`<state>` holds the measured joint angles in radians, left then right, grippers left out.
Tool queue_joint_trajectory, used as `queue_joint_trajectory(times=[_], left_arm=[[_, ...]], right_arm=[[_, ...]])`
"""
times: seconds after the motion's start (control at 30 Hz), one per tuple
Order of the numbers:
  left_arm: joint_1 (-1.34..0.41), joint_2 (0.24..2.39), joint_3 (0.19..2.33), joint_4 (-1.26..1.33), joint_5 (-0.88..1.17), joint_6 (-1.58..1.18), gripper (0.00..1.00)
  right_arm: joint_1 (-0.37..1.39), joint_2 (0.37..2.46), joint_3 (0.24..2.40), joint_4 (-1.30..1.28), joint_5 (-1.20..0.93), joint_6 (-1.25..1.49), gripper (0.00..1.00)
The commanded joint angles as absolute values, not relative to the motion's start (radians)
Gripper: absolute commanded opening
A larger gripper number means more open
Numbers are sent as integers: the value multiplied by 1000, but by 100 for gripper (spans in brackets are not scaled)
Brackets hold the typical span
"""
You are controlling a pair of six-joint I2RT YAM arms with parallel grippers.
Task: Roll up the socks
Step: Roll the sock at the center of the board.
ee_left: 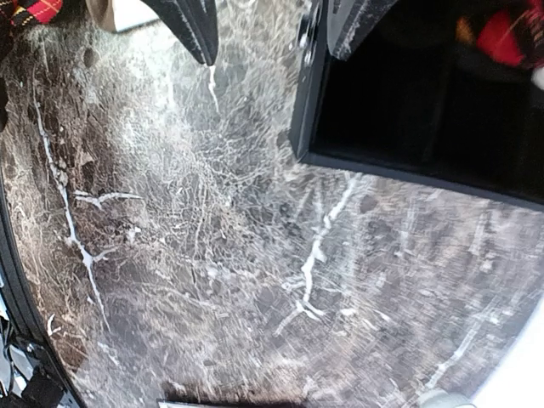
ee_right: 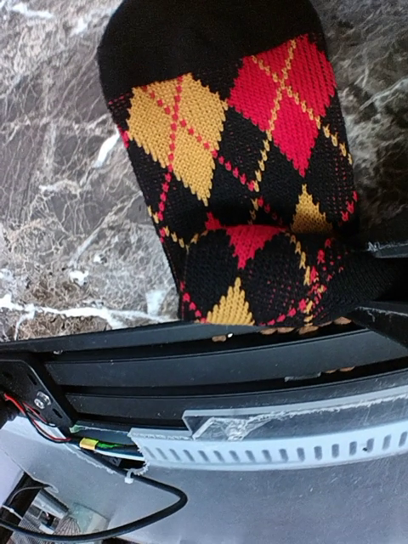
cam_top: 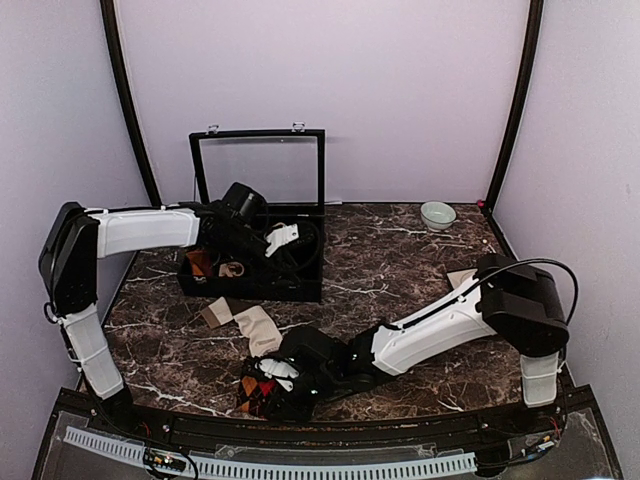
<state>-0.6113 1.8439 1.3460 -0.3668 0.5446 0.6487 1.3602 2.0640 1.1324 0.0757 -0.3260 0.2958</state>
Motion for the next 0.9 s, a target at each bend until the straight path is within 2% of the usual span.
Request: queue_joint_trajectory(times=[0.0,0.3,0.4,0.5,0.67,0.87], left_arm=[[-560,1733,1261,-412,526,663,45],[-455,1649,1088,-680,664,899,41],[-462,1687,1081,-735,722,932,34],[-478,1731,1081,-751,727,949,23],[-484,1738,1050,-643,683,879,24],[-411,1490,975,-337,621,745,27]], right_arm=[[1380,2296,1036,-436,-308,369,0],[1345,2387,1050,-463,-256,452,0],[1332,2393,1057,-457,-239,471,0],[1323,2384,1057,-449,-210,500,0],[1315,2366,1017,-377,-225,563,0],[1271,2367,968,-323,-290,565,0]])
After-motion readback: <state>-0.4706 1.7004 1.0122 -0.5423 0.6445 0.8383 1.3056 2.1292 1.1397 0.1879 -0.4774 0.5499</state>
